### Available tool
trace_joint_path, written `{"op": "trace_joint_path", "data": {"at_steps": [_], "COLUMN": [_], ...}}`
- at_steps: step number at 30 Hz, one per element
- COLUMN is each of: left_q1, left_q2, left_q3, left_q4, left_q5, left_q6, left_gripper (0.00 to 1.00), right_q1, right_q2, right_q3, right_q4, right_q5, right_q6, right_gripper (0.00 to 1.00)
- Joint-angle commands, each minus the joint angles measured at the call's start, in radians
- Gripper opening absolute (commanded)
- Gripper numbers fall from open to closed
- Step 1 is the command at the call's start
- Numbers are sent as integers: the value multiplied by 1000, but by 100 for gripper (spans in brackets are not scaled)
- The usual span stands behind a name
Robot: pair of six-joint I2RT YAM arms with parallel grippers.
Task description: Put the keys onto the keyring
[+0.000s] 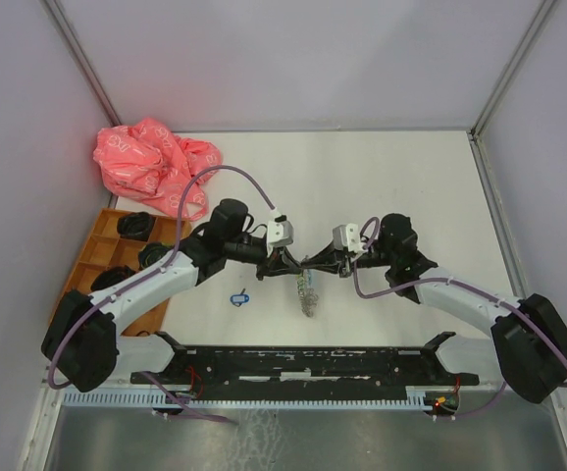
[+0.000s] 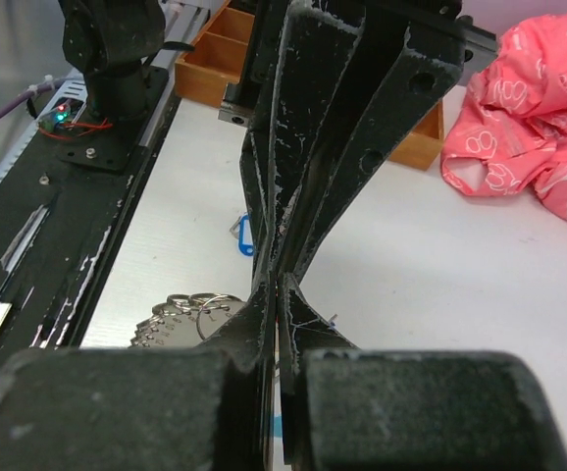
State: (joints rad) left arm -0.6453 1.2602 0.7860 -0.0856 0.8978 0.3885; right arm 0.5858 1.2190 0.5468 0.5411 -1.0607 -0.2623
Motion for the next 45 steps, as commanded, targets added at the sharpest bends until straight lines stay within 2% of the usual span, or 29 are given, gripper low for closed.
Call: {"op": "trace_joint_path", "data": {"at_steps": [1,5,9,12,15,20,29,40,45], "left_q1": [-4,-4,-4,-4,-4,-4,-4,-3,-2], "left_q2": [-4,-52,-104,-120,-150,-199,-256,-344,-350], "left_q3": [-11,-84,-178,-209,-231,-269,-316,-381,-393], "left_q4": [164,295,524,612,633,606,570,671,663], "left_q5": [53,-11,-48,-77,-113,-180,-303,-395,-512], "left_q6": [-102,-183,-288,-338,-342,-320,-325,-384,-414], "left_gripper": [16,18,18,19,20,24,40,45,48], "right_q1": [25,29,51,75,79,78,77,77,77], "right_q2": [12,37,91,117,120,93,33,3,-51], "right_q3": [-30,-90,-128,-130,-138,-147,-132,-130,-112], "right_q4": [344,519,689,715,730,711,643,583,408], "right_q5": [48,145,207,220,251,314,361,411,506], "right_q6": [120,196,270,273,269,259,262,262,245], "right_gripper": [1,1,1,1,1,1,1,1,1]}}
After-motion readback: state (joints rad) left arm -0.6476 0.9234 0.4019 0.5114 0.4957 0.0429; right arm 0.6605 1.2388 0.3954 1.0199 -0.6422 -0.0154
